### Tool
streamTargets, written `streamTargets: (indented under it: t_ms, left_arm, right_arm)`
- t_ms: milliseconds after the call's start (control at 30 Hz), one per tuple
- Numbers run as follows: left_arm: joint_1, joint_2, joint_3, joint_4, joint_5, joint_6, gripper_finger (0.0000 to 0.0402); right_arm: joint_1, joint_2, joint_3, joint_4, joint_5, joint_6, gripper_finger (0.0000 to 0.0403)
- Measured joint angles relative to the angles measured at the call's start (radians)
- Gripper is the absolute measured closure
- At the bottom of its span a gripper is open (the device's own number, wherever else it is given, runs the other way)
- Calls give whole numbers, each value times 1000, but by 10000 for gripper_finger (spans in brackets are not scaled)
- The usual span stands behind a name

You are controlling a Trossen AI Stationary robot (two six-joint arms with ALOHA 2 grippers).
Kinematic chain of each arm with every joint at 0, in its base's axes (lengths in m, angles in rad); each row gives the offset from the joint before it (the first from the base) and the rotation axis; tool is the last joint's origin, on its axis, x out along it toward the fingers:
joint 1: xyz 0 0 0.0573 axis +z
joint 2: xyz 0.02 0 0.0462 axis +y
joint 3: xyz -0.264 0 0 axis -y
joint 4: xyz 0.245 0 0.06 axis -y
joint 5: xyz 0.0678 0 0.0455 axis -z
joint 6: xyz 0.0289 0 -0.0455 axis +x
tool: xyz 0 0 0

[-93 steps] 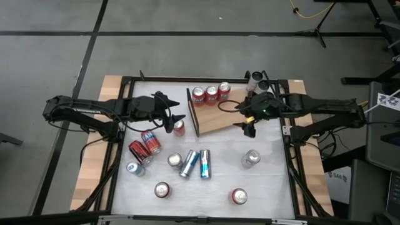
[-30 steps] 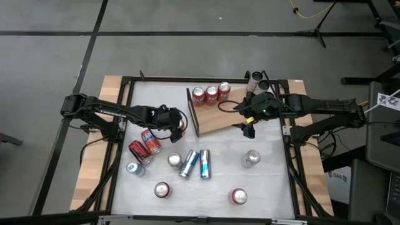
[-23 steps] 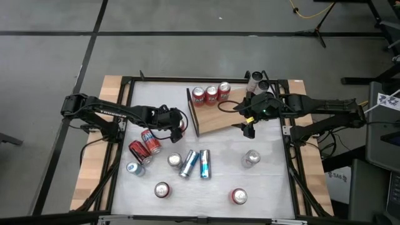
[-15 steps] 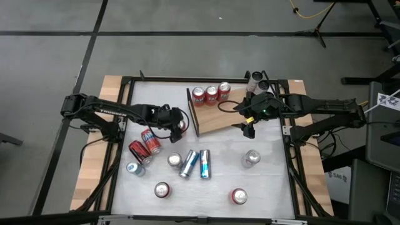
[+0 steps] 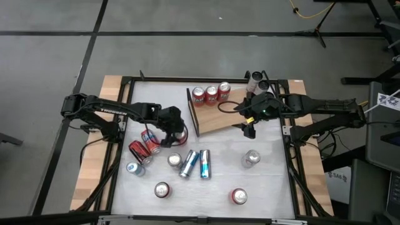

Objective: Place canned beverage on shelf
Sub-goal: Put the center orange soda can on the shelf

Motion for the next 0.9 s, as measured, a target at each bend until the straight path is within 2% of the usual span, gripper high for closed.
streamTargets:
  t_ms: [133, 267, 500, 700, 900]
  left_arm:
    - [0, 0, 0, -2, 50, 135, 131]
    - [0, 0, 0, -2, 62, 203, 109]
    - [-1, 1, 0, 2, 33, 209, 75]
    - [-1, 1, 0, 2, -40, 201, 75]
    - [-1, 1, 0, 2, -43, 205, 75]
  right_arm:
    - [0, 0, 0, -4, 0, 0, 61]
    - [0, 0, 0, -4, 0, 0, 61]
    - [0, 0, 0, -4, 0, 0, 61]
    - [0, 0, 0, -4, 0, 0, 61]
    - [0, 0, 0, -4, 0, 0, 61]
